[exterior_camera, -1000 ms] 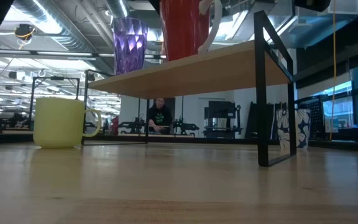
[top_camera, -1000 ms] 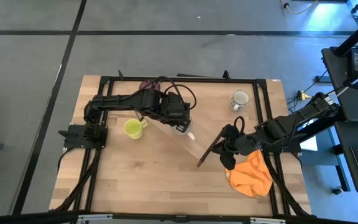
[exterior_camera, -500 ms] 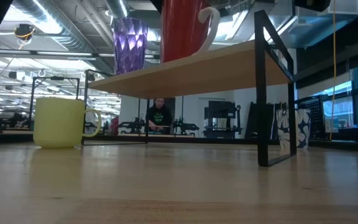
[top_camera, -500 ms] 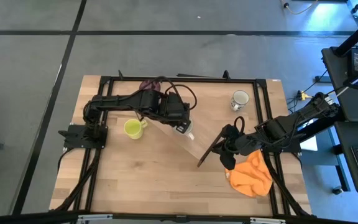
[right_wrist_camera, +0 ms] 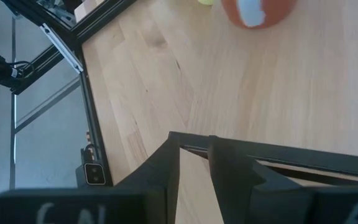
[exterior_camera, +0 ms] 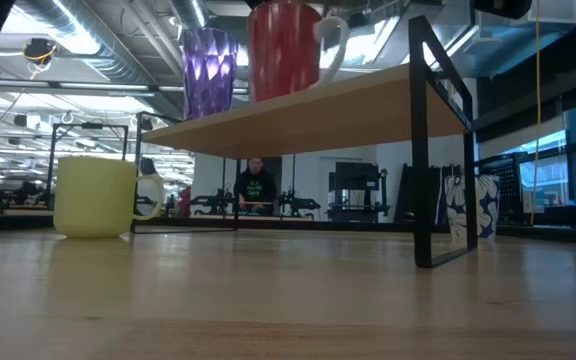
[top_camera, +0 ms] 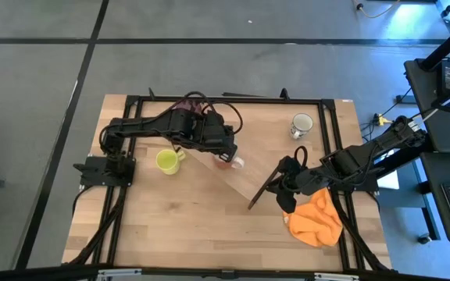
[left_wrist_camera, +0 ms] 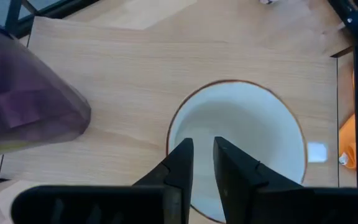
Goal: Stack small to large cups/mugs on shelf
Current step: Put the orange mug on the shelf
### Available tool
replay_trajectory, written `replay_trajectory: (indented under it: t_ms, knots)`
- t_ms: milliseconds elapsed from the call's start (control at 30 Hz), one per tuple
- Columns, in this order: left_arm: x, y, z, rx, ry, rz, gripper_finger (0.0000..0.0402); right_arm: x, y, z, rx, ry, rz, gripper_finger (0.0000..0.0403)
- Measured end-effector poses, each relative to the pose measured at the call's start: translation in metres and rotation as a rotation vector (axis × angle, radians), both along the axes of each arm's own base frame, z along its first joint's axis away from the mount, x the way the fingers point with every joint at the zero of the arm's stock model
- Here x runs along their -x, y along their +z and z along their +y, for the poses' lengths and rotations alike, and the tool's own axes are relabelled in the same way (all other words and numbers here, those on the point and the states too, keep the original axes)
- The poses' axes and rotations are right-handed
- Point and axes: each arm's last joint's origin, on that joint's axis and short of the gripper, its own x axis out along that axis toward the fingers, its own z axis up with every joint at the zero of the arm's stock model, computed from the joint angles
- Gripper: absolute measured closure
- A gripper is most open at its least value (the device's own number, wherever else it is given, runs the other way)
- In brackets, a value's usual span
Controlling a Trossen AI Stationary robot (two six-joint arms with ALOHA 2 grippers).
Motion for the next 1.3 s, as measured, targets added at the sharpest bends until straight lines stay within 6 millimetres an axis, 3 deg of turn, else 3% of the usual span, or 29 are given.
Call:
replay_trajectory:
  t_ms: [300,467,667,800,933,1100,1300]
  knots:
    - [0.005,0.004,0.001,-0.017,0.016,-0.006,0.0344,0.001,-0.002,-0.001,0.01,0.001,0.019,0.0317]
    - [0.008,0.006,-0.01,-0.018,-0.016,-0.013,0.0344,0.002,-0.002,-0.001,0.013,0.003,0.031,0.0317]
    - [0.024,0.023,-0.044,-0.095,-0.045,-0.122,0.0344,-0.004,0.0,-0.007,0.001,0.043,0.012,0.0325]
    - [0.043,0.037,-0.073,-0.149,-0.043,-0.236,0.0344,-0.013,0.006,-0.014,-0.052,0.123,-0.047,0.0364]
    - [0.057,0.037,-0.104,-0.143,-0.064,-0.272,0.0344,-0.023,0.013,-0.025,-0.064,0.14,-0.132,0.0396]
    - [0.06,0.02,-0.132,-0.131,-0.048,-0.267,0.0344,-0.029,0.015,-0.041,-0.056,0.117,-0.159,0.0399]
    - [0.056,-0.029,-0.144,-0.172,0.105,-0.234,0.0344,-0.034,0.016,-0.059,-0.021,0.072,-0.178,0.04]
